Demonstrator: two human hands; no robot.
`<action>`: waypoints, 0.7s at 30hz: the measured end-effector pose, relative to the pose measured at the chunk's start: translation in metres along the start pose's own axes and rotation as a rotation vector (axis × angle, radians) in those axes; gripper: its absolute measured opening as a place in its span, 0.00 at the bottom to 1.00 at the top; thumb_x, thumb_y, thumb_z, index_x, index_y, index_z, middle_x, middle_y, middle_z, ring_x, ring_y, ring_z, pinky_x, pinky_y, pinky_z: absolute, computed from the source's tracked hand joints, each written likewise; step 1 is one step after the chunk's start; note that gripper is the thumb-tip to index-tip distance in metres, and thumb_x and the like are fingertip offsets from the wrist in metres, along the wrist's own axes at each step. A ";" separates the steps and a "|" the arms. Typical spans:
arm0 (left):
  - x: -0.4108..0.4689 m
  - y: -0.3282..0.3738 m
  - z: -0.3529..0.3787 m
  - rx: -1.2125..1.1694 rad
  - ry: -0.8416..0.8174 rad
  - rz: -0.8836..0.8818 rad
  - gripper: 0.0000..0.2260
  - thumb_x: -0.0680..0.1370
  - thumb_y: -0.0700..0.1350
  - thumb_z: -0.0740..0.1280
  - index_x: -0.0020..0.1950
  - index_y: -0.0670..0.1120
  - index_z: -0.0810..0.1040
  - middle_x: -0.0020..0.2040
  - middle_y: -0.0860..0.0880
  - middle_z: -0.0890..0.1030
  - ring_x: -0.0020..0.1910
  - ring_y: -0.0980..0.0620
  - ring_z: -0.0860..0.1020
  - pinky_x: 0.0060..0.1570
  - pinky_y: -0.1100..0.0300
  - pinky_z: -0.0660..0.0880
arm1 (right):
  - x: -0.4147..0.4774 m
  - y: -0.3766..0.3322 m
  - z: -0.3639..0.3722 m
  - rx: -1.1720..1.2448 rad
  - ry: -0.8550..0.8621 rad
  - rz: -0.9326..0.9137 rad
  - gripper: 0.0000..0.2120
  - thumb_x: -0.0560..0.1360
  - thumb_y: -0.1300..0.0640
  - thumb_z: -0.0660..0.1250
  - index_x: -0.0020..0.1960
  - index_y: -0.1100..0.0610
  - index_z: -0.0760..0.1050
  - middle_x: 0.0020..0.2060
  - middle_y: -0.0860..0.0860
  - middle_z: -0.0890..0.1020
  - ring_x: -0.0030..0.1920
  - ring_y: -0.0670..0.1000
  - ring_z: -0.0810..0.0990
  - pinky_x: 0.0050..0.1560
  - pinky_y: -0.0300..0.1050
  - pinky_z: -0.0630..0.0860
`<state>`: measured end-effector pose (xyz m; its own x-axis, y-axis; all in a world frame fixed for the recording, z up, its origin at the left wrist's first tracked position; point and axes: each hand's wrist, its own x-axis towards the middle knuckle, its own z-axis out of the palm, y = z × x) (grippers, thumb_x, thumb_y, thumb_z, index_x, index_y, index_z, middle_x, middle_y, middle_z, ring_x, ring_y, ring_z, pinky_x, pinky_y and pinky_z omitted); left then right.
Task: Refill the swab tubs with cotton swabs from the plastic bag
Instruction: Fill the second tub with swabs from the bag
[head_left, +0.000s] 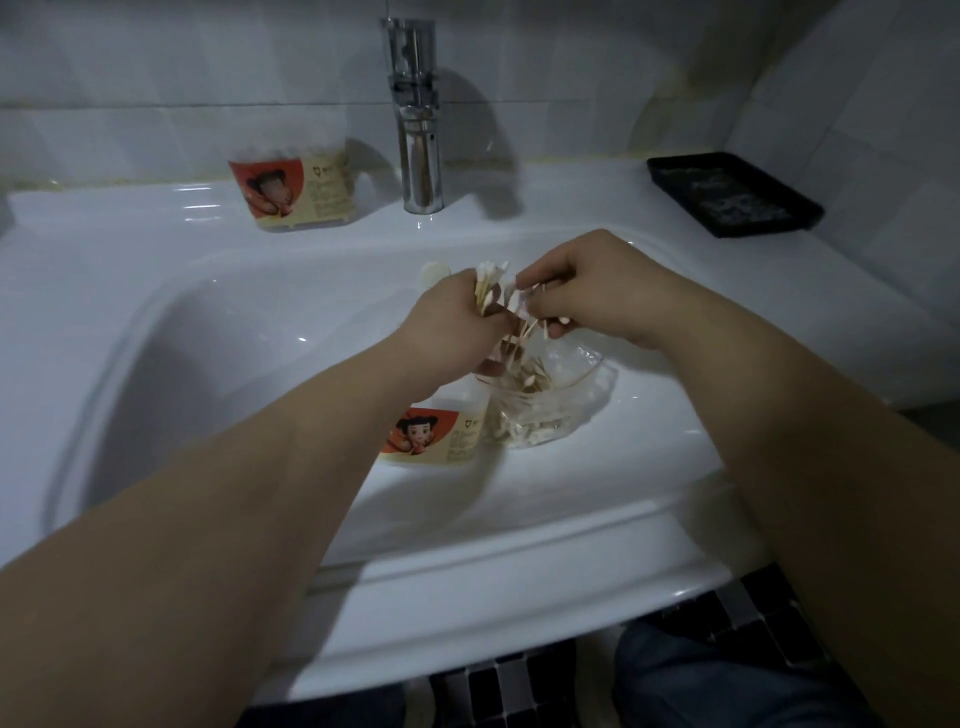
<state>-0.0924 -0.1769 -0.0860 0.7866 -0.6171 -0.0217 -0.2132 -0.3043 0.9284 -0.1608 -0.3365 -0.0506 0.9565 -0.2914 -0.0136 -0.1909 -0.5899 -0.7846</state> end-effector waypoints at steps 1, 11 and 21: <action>0.001 -0.001 0.000 -0.021 0.004 -0.023 0.06 0.78 0.37 0.67 0.49 0.48 0.77 0.46 0.46 0.82 0.47 0.46 0.84 0.40 0.52 0.84 | 0.001 0.001 -0.001 0.000 0.018 0.017 0.12 0.74 0.67 0.73 0.54 0.55 0.84 0.30 0.48 0.84 0.32 0.47 0.84 0.39 0.39 0.80; 0.007 0.001 -0.004 -0.027 0.081 -0.112 0.11 0.84 0.50 0.59 0.48 0.47 0.75 0.39 0.47 0.73 0.36 0.49 0.71 0.37 0.55 0.68 | -0.003 -0.005 -0.006 0.139 0.019 0.018 0.11 0.73 0.68 0.73 0.53 0.57 0.85 0.34 0.55 0.84 0.34 0.49 0.83 0.39 0.38 0.79; -0.007 0.008 0.001 -0.228 -0.136 -0.100 0.13 0.84 0.53 0.62 0.56 0.45 0.79 0.41 0.47 0.83 0.33 0.52 0.80 0.37 0.57 0.81 | -0.002 -0.004 0.000 0.191 0.011 -0.041 0.08 0.74 0.66 0.75 0.51 0.57 0.84 0.34 0.52 0.85 0.33 0.48 0.82 0.42 0.42 0.83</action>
<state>-0.1007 -0.1758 -0.0784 0.7087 -0.6889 -0.1525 0.0092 -0.2071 0.9783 -0.1621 -0.3337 -0.0472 0.9601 -0.2785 0.0269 -0.1051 -0.4481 -0.8878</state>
